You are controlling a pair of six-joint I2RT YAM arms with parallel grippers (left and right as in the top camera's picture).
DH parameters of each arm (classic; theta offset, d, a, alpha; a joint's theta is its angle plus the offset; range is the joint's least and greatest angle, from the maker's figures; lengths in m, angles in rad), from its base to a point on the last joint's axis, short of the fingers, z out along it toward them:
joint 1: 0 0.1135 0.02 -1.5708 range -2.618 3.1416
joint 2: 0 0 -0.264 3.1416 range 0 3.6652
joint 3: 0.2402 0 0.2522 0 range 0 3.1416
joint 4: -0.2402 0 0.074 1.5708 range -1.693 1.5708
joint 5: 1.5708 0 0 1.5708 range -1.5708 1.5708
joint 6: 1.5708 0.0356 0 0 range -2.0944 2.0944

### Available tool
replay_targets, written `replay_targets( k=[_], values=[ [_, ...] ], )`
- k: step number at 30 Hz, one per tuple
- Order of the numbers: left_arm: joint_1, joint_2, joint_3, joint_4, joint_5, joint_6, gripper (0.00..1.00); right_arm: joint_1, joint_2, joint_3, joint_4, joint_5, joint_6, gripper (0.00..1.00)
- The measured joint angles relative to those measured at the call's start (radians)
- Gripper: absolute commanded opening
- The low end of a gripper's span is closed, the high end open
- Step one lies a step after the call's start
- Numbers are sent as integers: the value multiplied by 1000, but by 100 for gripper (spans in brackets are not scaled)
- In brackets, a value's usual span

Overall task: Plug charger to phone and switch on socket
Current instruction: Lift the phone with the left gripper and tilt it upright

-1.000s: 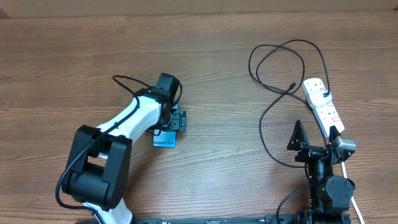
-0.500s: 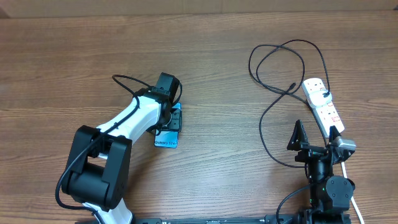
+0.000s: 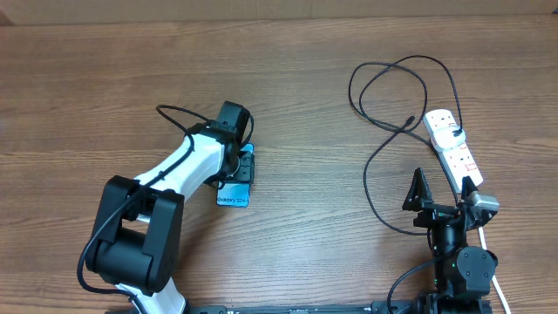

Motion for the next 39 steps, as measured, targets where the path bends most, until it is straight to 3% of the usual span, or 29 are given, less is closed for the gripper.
replay_targets(
  k=[24, 39],
  values=[
    [10, 22, 18, 78, 567, 61, 38, 0, 0, 0, 0, 0, 0, 100],
    [98, 25, 18, 257, 1157, 56, 36, 0, 0, 0, 0, 0, 0, 100]
  ],
)
